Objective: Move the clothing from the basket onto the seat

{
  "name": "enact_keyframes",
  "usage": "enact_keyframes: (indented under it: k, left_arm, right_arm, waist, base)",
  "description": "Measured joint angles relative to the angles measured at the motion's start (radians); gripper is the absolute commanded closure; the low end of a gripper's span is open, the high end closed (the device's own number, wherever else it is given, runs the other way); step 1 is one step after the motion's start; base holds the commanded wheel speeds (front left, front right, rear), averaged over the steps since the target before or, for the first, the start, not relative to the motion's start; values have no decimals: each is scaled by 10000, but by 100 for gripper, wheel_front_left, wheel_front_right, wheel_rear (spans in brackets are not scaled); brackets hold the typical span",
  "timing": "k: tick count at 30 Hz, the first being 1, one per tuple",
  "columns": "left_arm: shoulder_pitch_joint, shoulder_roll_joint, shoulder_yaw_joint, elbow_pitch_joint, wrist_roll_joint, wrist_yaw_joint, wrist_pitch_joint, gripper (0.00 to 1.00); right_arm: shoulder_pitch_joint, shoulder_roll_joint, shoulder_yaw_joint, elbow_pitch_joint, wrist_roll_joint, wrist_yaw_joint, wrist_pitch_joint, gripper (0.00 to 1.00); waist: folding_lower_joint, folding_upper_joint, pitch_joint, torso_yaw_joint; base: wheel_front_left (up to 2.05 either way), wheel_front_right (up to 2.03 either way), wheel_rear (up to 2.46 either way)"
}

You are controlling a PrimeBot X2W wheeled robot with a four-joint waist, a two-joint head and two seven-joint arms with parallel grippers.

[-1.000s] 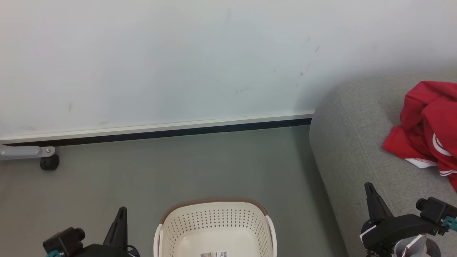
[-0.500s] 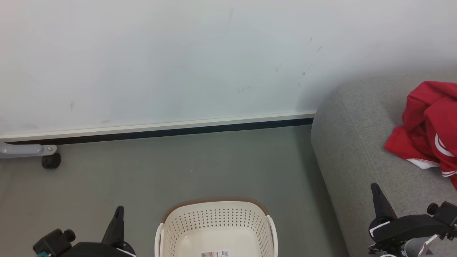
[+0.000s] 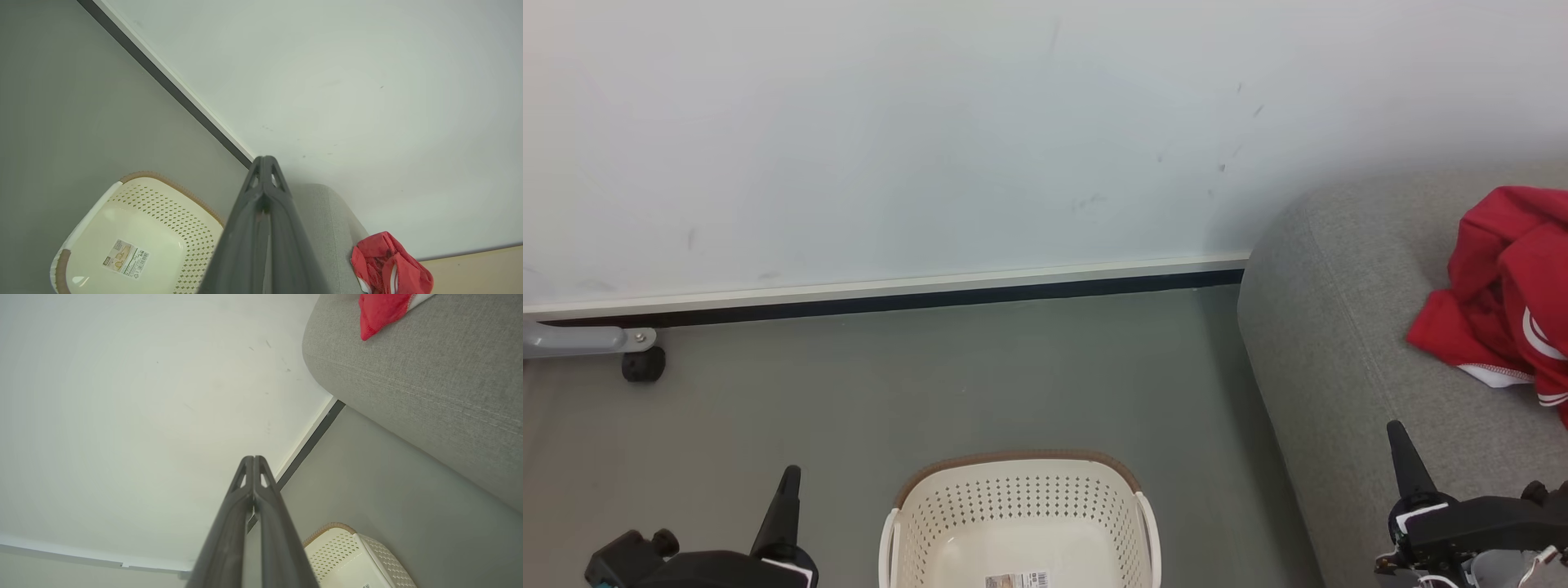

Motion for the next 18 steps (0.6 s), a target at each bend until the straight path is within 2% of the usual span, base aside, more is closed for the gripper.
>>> enact_keyframes:
  k: [18]
  left_arm:
    - [-283,-119,539,437,-2566,-466,272,100]
  right_arm:
    - [4,426,-909,174,2424,424,359,100]
  waist:
    - [0,0,33,81]
  base:
    - [0,0,0]
